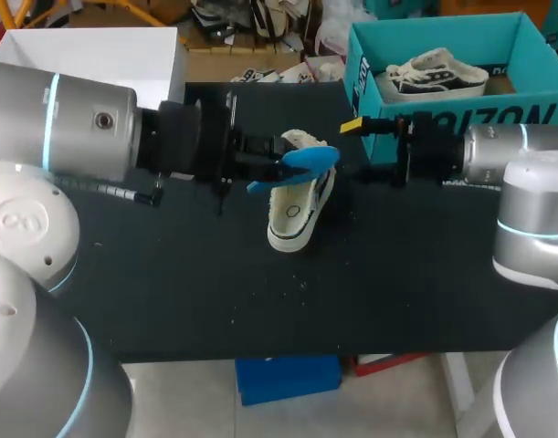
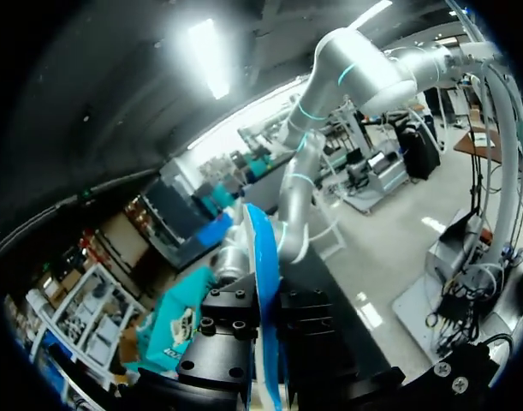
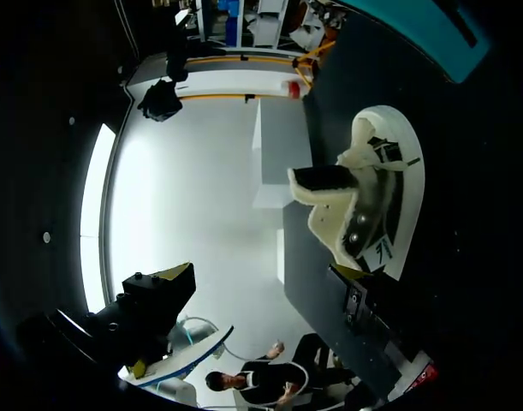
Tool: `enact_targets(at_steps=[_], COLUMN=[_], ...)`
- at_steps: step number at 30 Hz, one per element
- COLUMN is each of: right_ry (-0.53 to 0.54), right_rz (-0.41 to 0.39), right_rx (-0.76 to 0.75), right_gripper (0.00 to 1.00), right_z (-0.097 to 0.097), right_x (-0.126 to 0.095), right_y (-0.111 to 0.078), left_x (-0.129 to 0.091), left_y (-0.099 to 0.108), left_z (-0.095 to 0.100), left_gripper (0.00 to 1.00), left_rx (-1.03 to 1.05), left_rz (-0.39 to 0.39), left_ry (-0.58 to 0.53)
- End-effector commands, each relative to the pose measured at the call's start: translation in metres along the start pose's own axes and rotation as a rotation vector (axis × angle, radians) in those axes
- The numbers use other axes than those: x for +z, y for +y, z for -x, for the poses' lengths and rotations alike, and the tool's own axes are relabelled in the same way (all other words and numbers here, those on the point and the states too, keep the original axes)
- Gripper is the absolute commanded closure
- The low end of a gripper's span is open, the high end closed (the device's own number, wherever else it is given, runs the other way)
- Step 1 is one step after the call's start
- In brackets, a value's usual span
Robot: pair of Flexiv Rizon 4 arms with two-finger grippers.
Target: Take the shoe out of the shoebox, open the shoe tongue, remove and reinsert the insole, then place the shoe into the shoebox
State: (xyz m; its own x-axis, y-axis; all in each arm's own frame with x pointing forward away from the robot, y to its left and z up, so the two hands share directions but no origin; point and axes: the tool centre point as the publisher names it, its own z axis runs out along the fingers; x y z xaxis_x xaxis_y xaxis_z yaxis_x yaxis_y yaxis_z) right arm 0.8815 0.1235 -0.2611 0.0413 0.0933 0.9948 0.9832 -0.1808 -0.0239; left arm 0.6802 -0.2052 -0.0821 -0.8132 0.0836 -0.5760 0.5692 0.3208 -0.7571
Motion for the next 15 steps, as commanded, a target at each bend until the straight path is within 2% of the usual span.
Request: enact_targets(at_steps=[1, 6, 7, 8, 12, 15], right_ry=[0.0, 0.0, 0.0, 0.0, 0.0, 0.0], right_rz=[0.003, 0.003, 0.003, 0.003, 0.003, 0.003], right_rx=[0.0, 0.0, 0.0, 0.0, 0.0, 0.0], right_gripper=[0.0, 0.0, 0.0, 0.0, 0.0, 0.0], right_z=[0.001, 0.001, 0.001, 0.001, 0.001, 0.001], right_x=[0.001, 0.001, 0.001, 0.001, 0.001, 0.001], right_y=[0.0, 0.0, 0.0, 0.0, 0.0, 0.0], left_x=[-0.005, -0.005, -0.004, -0.004, 0.0, 0.004], left_y=[0.0, 0.0, -0.004, -0.004, 0.005, 0.012], left_z=[-0.009, -0.009, -0.013, -0.018, -0.044, -0.07], left_gripper=[1.0, 1.0, 1.0, 1.0, 1.0, 1.0], left_rx=[0.088, 0.088, 0.173, 0.191, 0.355, 0.468], left_rz=[-0.004, -0.004, -0.012, -0.05, -0.017, 0.033], left_ry=[-0.082, -0.082, -0.101, -0.119, -0.147, -0.124])
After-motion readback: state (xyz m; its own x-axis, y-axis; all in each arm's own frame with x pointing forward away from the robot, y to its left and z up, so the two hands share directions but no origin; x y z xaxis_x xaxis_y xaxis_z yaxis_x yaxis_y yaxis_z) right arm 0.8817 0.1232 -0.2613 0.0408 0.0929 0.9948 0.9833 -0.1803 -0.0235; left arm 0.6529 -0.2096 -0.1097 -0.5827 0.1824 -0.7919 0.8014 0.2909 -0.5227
